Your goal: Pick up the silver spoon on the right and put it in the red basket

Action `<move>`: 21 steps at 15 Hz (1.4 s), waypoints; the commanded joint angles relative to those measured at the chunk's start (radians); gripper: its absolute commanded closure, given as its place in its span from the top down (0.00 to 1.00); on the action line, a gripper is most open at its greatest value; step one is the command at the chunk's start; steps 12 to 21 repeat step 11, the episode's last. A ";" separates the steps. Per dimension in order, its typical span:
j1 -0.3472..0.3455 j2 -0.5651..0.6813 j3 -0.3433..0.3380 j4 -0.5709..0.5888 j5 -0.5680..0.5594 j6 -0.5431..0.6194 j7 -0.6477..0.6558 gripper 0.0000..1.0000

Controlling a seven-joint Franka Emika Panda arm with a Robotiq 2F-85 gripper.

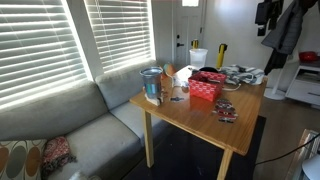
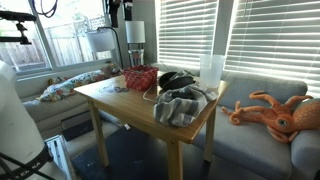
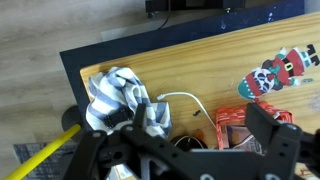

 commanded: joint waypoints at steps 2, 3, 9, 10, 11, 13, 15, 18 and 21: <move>-0.007 -0.021 0.002 -0.012 0.002 0.004 -0.011 1.00; -0.007 -0.022 0.003 -0.015 0.002 0.008 -0.011 1.00; -0.006 -0.019 0.005 -0.027 0.002 0.017 -0.011 1.00; -0.006 -0.019 0.005 -0.027 0.002 0.017 -0.011 1.00; -0.006 -0.019 0.005 -0.027 0.002 0.017 -0.011 1.00; -0.006 -0.019 0.005 -0.027 0.002 0.017 -0.011 1.00; -0.006 -0.019 0.005 -0.027 0.002 0.017 -0.011 1.00; -0.006 -0.019 0.005 -0.027 0.002 0.017 -0.011 1.00; -0.006 -0.019 0.005 -0.027 0.002 0.017 -0.011 1.00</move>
